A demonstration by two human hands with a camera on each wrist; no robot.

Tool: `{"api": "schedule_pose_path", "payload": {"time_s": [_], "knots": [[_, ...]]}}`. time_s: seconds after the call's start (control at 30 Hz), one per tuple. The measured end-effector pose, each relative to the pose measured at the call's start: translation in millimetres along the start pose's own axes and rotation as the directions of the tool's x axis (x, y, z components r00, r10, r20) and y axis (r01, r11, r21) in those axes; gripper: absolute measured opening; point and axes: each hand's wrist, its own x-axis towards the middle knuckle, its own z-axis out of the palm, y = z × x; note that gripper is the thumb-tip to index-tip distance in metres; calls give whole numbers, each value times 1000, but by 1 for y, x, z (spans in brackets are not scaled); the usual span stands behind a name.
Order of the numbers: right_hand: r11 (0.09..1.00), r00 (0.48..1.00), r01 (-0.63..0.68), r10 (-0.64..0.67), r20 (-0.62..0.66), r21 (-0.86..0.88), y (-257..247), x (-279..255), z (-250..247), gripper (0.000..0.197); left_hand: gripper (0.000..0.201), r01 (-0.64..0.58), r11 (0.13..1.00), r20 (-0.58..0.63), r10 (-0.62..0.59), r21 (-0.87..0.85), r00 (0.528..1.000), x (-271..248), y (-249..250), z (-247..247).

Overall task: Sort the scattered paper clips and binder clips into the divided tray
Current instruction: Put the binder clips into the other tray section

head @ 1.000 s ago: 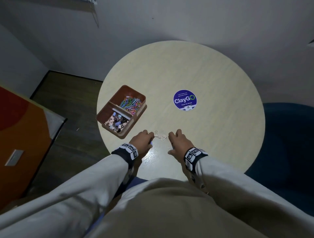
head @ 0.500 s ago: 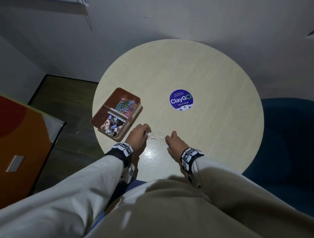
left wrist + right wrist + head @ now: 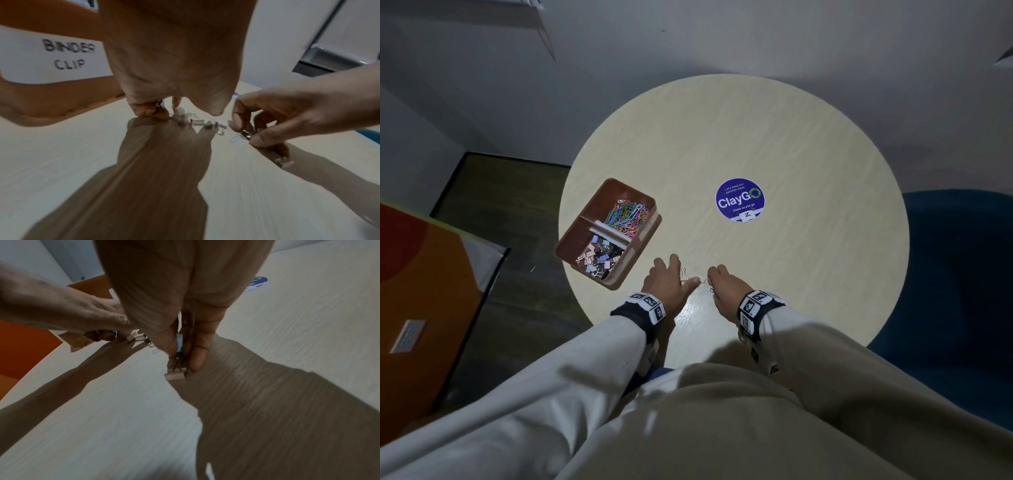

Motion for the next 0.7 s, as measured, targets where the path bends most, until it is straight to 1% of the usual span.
{"api": "schedule_pose_path", "payload": {"time_s": [0.13, 0.23, 0.3, 0.37, 0.5, 0.57, 0.63, 0.67, 0.7], "knots": [[998, 998, -52, 50, 26, 43, -1, -1, -7, 31, 52, -77, 990, -22, 80, 115, 997, 0, 14, 6], [993, 995, -98, 96, 25, 71, 0, 0, -9, 29, 35, -122, 974, -30, 130, 191, 991, 2, 18, 8], [987, 993, -121, 120, 14, 103, 2, 1, -8, 29, 23, -130, 972, -12, 135, 197, 991, 3, 18, 6], [983, 992, -123, 124, 2, 139, 7, 3, -7, 28, 19, -122, 973, 18, 121, 198, 992, 6, 16, 2], [957, 990, -118, 135, -48, 266, 19, 5, -10, 25, 20, -155, 981, 61, 148, 119, 987, 11, 6, -1], [934, 987, -110, 143, -73, 340, 24, 4, -13, 30, 21, -168, 985, 74, 165, 40, 983, 12, -1, -3], [928, 987, -94, 133, -87, 362, 31, 1, -16, 31, 21, -186, 982, 74, 188, -43, 979, 14, -9, -5], [932, 988, -87, 125, -88, 351, 35, -1, -17, 24, 20, -194, 978, 66, 199, -75, 978, 15, -12, -7], [938, 989, -91, 125, -80, 334, 36, -4, -20, 11, 16, -191, 976, 55, 197, -103, 979, 16, -16, -8]]}}
